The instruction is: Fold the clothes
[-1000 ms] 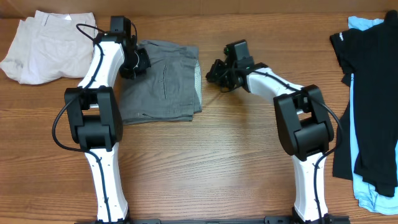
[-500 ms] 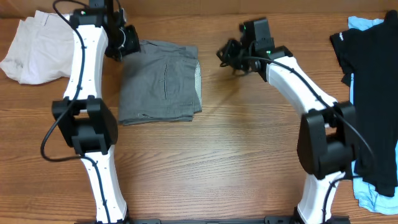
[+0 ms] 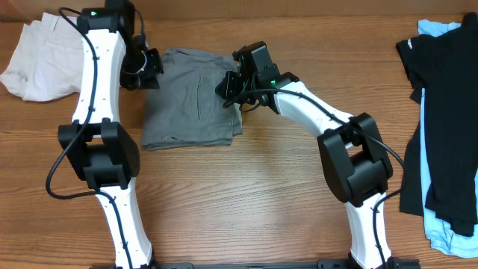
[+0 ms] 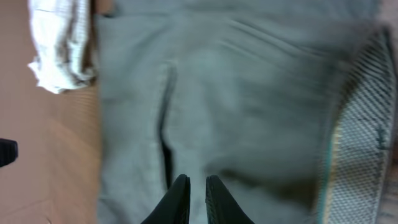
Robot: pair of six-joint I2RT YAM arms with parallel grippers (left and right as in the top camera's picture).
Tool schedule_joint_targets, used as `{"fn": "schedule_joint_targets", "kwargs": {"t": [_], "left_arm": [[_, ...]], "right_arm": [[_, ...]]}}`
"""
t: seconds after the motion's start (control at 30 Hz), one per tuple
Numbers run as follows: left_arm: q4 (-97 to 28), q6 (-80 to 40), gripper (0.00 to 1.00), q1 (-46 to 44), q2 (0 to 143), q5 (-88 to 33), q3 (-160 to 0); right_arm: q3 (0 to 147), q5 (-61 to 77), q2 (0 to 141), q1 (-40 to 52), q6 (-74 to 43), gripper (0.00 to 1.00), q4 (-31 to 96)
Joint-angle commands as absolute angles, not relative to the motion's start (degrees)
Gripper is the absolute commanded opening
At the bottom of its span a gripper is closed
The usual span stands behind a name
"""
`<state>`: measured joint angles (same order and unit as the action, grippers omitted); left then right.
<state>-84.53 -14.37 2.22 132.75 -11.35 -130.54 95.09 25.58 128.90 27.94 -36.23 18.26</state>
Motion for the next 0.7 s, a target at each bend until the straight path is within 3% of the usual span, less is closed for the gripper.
{"fn": "schedule_joint_targets", "kwargs": {"t": [0.0, 0.33, 0.67], "left_arm": [[-80.18, -12.84, 0.04, 0.71, 132.86, -13.19, -121.62], [-65.25, -11.79, 0.04, 0.97, 132.86, -16.03, -105.34], [-62.98, -11.75, 0.04, 5.19, 132.88, -15.92, -99.42]], "right_arm": [[94.91, 26.70, 131.26, 26.76, -37.34, 0.13, 18.85], [94.83, 23.90, 131.98, 25.74, -37.30, 0.13, 23.49], [94.41, 21.23, 131.98, 25.74, -38.48, 0.05, 28.03]]}}
